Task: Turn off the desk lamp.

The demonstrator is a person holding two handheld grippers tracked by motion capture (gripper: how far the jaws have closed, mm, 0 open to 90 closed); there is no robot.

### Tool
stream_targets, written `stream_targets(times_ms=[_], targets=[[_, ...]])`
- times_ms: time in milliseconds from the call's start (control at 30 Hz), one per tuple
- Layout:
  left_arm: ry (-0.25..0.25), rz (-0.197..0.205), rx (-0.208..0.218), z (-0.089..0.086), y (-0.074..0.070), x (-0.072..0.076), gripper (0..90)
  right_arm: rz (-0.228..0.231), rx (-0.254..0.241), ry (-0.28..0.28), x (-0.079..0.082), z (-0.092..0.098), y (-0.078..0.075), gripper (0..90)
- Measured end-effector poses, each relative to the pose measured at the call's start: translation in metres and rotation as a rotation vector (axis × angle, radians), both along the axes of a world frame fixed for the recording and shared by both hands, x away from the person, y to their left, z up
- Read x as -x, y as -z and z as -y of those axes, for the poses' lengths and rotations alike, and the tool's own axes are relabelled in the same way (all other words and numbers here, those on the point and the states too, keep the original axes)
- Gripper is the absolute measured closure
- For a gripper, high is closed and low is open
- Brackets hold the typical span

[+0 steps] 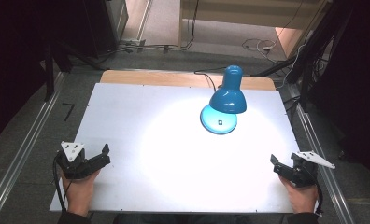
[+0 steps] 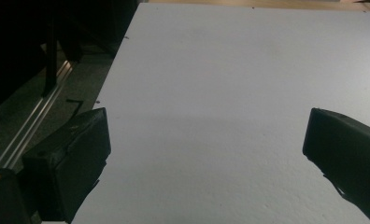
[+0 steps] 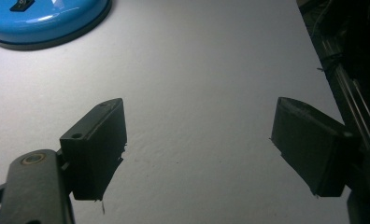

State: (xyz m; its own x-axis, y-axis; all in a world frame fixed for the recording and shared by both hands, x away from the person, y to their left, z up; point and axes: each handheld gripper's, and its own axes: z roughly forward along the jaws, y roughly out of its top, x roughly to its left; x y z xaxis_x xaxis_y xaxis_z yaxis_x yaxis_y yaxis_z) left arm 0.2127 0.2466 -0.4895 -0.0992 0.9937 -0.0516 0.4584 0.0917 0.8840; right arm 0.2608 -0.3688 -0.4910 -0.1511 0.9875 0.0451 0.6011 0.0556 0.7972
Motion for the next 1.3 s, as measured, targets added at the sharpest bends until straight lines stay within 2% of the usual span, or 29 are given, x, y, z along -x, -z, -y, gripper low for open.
stream_targets(times_ms=[500,633,800,1300], targets=[[-0.014,-0.002,0.007,-0.003,0.000,0.000,1.7,0.023,-0.020,-0.005,0.001,-0.003,-0.007,16.7],[-0.013,-0.008,0.005,-0.003,0.001,-0.001,1.7,0.028,-0.023,-0.017,-0.002,-0.008,-0.007,16.7],[-0.014,-0.011,0.006,-0.001,0.002,-0.002,1.7,0.014,-0.029,-0.035,-0.010,-0.014,-0.005,16.7],[-0.029,-0.019,0.012,-0.003,0.003,-0.002,1.7,0.036,-0.036,-0.071,-0.017,-0.027,-0.010,16.8]])
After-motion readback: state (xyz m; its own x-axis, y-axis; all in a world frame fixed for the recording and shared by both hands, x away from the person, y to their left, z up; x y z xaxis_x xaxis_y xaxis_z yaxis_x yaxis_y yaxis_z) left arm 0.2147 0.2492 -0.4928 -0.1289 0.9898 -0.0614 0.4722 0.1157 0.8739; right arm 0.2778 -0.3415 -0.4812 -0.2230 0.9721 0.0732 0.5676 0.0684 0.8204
